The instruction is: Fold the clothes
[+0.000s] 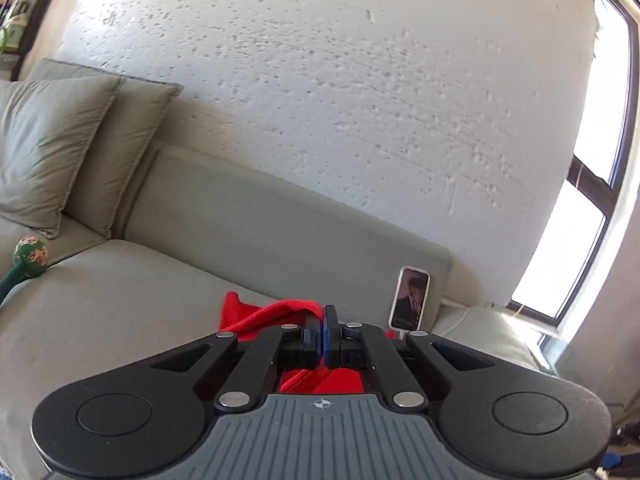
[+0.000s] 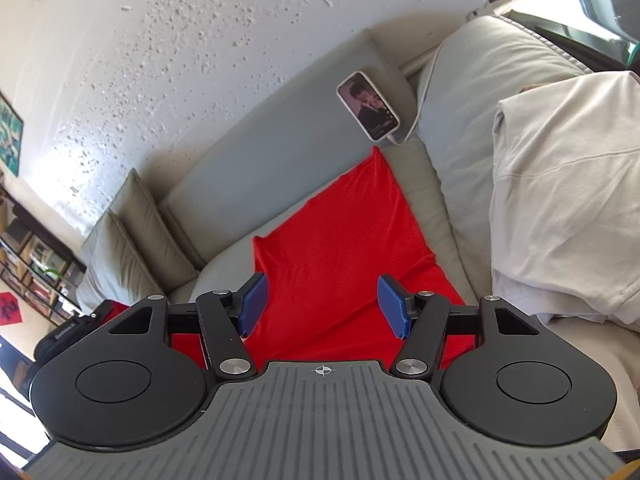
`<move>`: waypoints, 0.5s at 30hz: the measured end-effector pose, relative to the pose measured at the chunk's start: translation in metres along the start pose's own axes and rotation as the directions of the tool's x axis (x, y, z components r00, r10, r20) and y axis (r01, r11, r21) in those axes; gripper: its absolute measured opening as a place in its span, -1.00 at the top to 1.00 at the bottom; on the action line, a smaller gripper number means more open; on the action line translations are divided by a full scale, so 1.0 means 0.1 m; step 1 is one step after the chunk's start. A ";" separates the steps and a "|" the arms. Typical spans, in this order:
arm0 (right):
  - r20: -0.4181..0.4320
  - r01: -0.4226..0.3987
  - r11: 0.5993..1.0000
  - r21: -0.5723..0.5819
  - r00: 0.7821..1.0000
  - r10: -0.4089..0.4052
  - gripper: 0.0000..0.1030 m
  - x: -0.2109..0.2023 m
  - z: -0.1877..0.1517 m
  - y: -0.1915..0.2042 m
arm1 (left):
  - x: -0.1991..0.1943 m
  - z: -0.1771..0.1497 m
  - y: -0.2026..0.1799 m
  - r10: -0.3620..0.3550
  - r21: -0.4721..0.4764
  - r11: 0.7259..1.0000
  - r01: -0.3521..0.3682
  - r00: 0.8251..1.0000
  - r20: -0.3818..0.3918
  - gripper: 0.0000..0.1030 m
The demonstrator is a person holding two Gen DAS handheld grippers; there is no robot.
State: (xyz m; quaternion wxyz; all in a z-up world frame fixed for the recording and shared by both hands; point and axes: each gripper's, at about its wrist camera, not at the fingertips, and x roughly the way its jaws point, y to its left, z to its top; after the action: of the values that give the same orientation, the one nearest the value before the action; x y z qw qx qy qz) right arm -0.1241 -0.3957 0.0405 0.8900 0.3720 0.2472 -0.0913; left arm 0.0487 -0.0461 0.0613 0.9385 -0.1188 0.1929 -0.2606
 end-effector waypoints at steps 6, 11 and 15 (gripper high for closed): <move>0.009 0.027 1.000 0.016 1.000 -0.027 -0.22 -0.06 0.01 -0.15 | 0.35 -0.63 -0.71 -0.084 0.159 0.981 0.111 0.983 -0.166 0.99; -0.007 0.050 0.999 0.014 0.999 -0.050 -0.25 -0.03 0.01 -0.20 | 0.75 -1.31 -1.11 -0.013 0.348 0.914 0.210 0.871 -0.491 0.12; -0.040 0.060 0.998 -0.002 0.997 -0.060 -0.27 0.04 -0.03 -0.21 | 0.69 -1.62 -1.14 0.037 0.444 0.853 0.274 0.817 -0.576 0.02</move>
State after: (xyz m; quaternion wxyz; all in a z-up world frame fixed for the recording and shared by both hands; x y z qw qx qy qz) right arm -0.1288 -0.4081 0.0239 0.8819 0.3658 0.2762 -0.1103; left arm -0.0161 -0.1975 -0.0679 0.8170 0.2028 0.3780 -0.3854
